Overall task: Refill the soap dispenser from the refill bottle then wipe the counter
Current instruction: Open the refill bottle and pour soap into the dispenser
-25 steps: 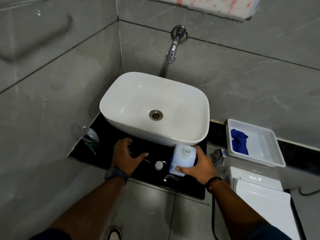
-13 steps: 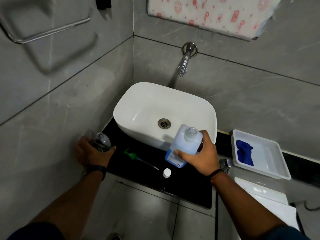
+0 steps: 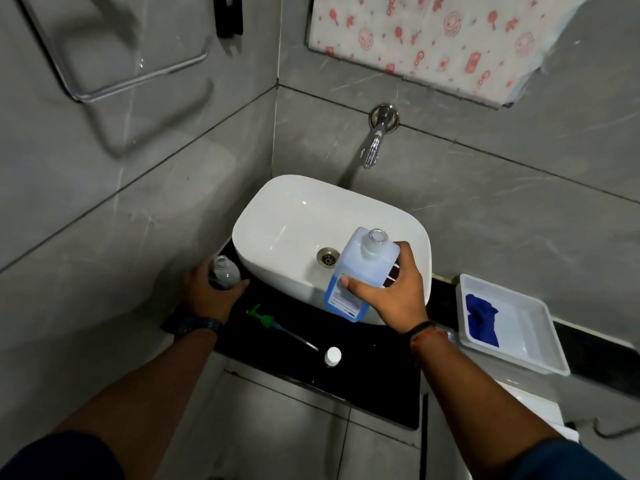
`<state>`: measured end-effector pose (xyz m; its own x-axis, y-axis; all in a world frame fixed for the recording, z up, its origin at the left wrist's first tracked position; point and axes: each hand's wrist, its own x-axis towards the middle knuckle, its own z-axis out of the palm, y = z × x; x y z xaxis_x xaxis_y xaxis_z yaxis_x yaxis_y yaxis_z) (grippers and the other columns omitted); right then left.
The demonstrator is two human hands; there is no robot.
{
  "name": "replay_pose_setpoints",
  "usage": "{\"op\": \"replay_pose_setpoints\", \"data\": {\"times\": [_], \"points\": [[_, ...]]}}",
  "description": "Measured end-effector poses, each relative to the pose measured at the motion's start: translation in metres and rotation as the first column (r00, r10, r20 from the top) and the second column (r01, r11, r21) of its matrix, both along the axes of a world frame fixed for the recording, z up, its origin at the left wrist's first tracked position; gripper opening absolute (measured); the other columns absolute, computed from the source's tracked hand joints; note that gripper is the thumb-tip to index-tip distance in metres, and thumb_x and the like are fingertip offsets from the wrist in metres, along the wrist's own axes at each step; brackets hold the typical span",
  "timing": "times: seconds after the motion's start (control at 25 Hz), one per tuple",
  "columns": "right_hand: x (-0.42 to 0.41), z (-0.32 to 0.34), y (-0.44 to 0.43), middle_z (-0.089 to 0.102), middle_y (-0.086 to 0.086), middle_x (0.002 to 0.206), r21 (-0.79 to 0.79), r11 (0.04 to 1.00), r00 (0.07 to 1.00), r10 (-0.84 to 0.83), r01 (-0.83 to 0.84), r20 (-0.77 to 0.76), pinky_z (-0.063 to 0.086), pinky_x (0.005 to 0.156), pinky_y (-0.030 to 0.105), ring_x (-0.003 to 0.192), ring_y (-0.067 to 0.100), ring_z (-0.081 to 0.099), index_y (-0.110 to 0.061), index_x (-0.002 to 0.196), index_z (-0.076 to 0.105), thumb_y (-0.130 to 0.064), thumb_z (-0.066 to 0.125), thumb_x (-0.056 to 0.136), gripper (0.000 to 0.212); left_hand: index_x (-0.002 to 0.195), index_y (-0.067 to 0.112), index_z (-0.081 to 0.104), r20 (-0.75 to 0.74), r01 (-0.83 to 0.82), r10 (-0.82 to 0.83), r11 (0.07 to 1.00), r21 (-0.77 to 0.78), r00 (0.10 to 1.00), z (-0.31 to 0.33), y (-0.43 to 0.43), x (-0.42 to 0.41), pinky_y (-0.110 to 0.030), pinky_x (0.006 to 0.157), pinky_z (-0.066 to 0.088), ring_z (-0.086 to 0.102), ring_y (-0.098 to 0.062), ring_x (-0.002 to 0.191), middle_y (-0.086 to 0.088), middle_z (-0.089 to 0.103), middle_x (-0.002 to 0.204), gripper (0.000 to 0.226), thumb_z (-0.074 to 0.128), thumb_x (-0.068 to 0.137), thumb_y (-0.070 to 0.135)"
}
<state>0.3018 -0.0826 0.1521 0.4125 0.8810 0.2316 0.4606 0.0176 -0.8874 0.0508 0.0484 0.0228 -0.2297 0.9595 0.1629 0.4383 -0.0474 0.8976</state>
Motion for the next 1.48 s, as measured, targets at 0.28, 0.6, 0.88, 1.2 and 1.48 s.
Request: {"op": "replay_pose_setpoints", "data": {"times": [0.28,0.6,0.88,1.2,1.48], "points": [[0.017,0.094,0.011,0.062,-0.011,0.092,0.030,0.988,0.980,-0.152,0.149,0.129,0.054,0.069,0.040,0.083,0.014,0.061,-0.036,0.091,0.045,-0.047,0.082,0.041,0.063,0.109,0.016,0.050,0.124,0.138,-0.172,0.960,0.243,0.977,0.117,-0.027,0.080,-0.030,0.082,0.045,0.053,-0.019,0.087,-0.002,0.048,0.105,0.080,0.092,0.040,0.023],[0.042,0.180,-0.014,0.059,-0.009,0.085,-0.147,0.970,0.874,-0.100,0.191,0.475,0.043,0.059,0.032,0.076,0.024,0.058,-0.032,0.090,0.039,-0.055,0.073,0.038,0.066,0.093,0.023,0.048,0.034,0.305,-0.326,0.911,0.279,0.945,0.203,-0.063,0.146,-0.023,0.069,0.041,0.053,-0.015,0.082,0.005,0.051,0.096,0.070,0.090,0.040,0.041],[0.055,0.204,-0.031,0.055,-0.008,0.086,-0.186,0.950,0.694,-0.042,0.250,0.719,0.035,0.055,0.029,0.075,0.022,0.052,-0.032,0.097,0.042,-0.054,0.076,0.045,0.065,0.098,0.030,0.048,0.016,0.304,-0.331,0.884,0.354,0.943,0.225,-0.075,0.170,-0.022,0.069,0.042,0.056,-0.015,0.084,0.010,0.052,0.097,0.071,0.085,0.040,0.048],[0.064,0.212,-0.035,0.061,-0.003,0.092,-0.203,0.932,0.537,0.011,0.299,0.844,0.037,0.060,0.029,0.075,0.023,0.053,-0.032,0.094,0.038,-0.050,0.075,0.047,0.062,0.100,0.030,0.049,-0.021,0.322,-0.337,0.876,0.359,0.941,0.231,-0.085,0.176,-0.028,0.067,0.050,0.058,-0.019,0.085,0.005,0.055,0.102,0.072,0.087,0.041,0.048],[0.067,0.215,-0.028,0.055,-0.002,0.090,-0.197,0.924,0.458,0.027,0.328,0.889,0.040,0.063,0.031,0.073,0.023,0.046,-0.031,0.100,0.041,-0.050,0.075,0.047,0.066,0.102,0.026,0.050,-0.052,0.332,-0.335,0.875,0.353,0.941,0.239,-0.087,0.179,-0.033,0.068,0.053,0.058,-0.021,0.088,0.002,0.056,0.105,0.072,0.087,0.044,0.046]]}}
